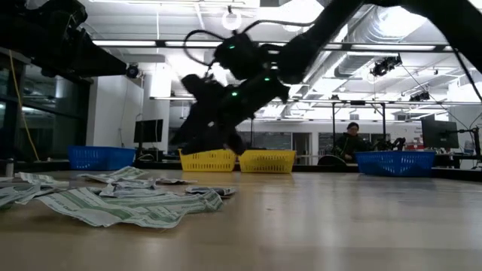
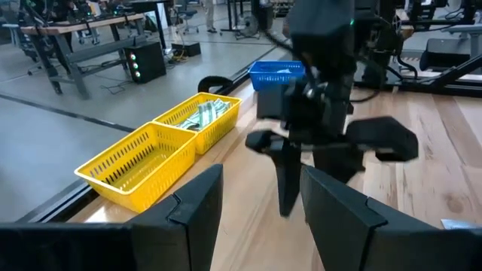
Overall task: Pick & Place First Aid Supplies
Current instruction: Put the green bandage pack into the right yellow bin
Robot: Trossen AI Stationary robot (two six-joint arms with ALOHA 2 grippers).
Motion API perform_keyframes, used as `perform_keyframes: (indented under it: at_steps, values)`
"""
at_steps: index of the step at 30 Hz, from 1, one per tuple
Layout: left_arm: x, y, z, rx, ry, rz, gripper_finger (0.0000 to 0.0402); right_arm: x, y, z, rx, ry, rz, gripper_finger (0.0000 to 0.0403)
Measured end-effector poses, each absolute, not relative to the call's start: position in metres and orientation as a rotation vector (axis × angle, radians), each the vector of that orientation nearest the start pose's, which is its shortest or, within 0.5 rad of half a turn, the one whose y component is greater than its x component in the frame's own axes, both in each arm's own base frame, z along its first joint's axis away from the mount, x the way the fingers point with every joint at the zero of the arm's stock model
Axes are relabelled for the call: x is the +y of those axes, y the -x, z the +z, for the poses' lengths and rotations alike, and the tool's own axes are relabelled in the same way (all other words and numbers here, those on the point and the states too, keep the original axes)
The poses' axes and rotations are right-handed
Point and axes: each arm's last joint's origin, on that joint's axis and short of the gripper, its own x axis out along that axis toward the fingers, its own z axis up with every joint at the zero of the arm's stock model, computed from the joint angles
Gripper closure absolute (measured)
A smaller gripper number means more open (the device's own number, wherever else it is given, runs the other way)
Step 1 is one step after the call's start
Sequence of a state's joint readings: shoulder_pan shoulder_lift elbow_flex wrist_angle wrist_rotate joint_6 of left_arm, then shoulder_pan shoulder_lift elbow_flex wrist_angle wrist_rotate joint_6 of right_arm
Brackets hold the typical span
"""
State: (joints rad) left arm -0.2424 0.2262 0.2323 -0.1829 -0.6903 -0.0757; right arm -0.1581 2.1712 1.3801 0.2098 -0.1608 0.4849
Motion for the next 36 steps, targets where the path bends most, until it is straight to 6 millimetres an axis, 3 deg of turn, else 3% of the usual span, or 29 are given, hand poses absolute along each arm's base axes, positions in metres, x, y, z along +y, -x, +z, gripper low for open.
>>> perform_keyframes:
  at_steps: [6,11,30,36]
  values:
    - [-0.005,-0.098,0.208,0.144,-0.007,0.452,0.0225,-0.063,-0.490,0.129,0.648,-0.631,-0.090,0.0251]
    - [-0.005,-0.098,0.208,0.148,-0.009,0.452,0.0225,-0.054,-0.504,0.131,0.684,-0.644,-0.067,0.0251]
    - [-0.005,-0.098,0.208,0.148,-0.009,0.451,0.0225,-0.052,-0.502,0.124,0.702,-0.689,-0.091,0.0251]
    - [-0.005,-0.098,0.208,0.147,-0.008,0.451,0.0225,-0.053,-0.504,0.111,0.711,-0.713,-0.079,0.0251]
